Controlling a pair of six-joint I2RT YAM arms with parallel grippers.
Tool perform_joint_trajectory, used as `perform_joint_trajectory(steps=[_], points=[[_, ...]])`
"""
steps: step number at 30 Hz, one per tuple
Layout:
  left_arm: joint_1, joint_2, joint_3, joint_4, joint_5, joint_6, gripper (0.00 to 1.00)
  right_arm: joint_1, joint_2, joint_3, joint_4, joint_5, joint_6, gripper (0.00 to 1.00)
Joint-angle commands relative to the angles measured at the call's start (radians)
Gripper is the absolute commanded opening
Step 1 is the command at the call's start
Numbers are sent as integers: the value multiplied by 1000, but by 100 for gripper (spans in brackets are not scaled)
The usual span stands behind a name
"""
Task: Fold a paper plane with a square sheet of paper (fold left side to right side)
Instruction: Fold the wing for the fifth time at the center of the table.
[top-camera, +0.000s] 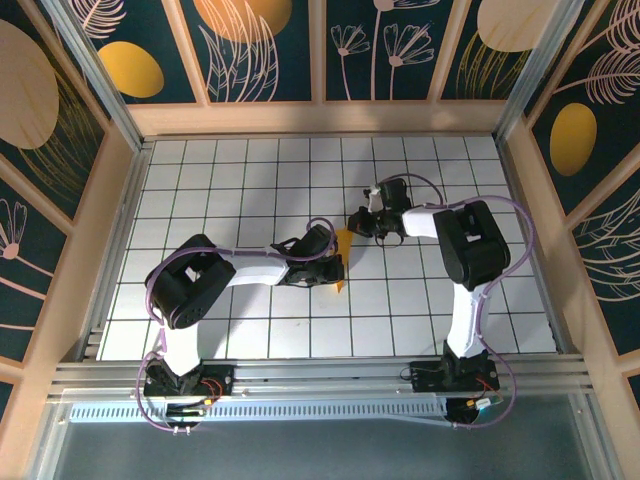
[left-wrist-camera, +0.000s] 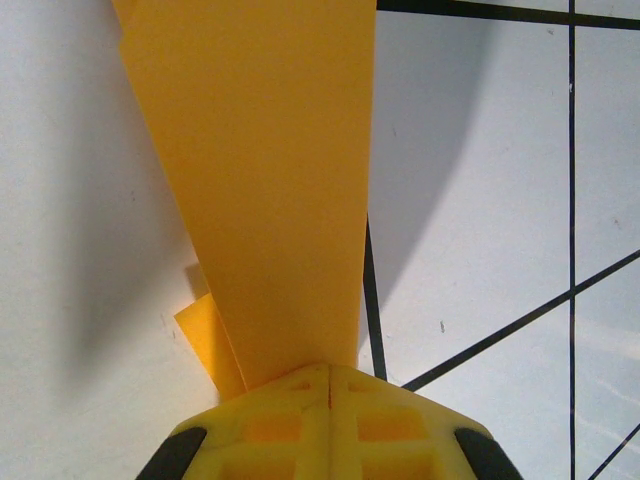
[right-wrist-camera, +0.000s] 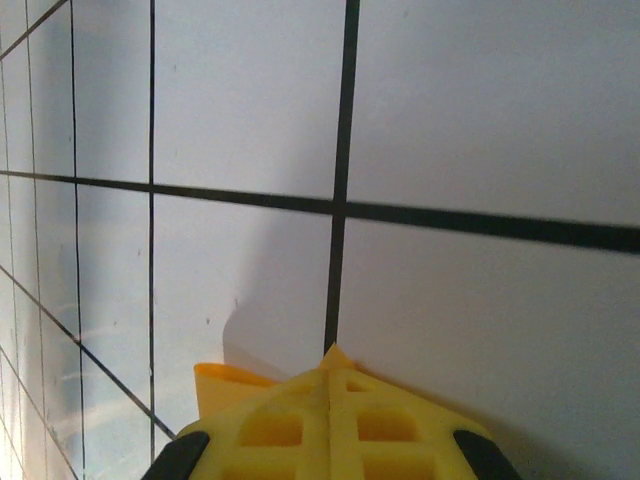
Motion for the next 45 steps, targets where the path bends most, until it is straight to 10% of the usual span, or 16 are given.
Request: perform_joint_trajectory(steps=[1,13,24,45], points=[[-8,67,-48,-199,-8,20,0,-35,65,35,1,168,-31,0],[-8,64,-51,-195,-13,18,0,-61,-12,91,-49,163,-50,0],[-9,59,-58,-186,-13,17,0,23,-297,-242,-5,0,68,0],[-9,40,-63,-176,-19,16,0,168,-162,-281,20,31,175,0]])
